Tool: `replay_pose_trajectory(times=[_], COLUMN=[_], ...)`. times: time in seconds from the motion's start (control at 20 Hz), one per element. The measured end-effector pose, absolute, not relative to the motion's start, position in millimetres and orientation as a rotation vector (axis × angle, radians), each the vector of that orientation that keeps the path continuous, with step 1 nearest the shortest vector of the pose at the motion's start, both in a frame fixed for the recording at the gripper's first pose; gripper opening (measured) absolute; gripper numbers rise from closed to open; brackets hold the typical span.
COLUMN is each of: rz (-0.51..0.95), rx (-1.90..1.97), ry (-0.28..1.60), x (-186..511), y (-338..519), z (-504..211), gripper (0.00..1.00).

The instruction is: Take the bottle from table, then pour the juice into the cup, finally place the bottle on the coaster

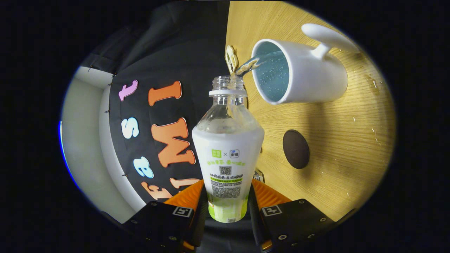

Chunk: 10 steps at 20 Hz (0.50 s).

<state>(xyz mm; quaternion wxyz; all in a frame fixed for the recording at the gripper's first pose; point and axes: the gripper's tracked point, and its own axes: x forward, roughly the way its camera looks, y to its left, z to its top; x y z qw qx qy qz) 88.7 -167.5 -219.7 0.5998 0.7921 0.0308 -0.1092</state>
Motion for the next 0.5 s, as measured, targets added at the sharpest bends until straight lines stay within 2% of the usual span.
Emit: replay_pose_trajectory(times=[0.5], rz=[-0.262], rx=[1.862], ry=[0.065], x=[92.8], y=[-177.9], z=[-219.8], gripper=[0.57])
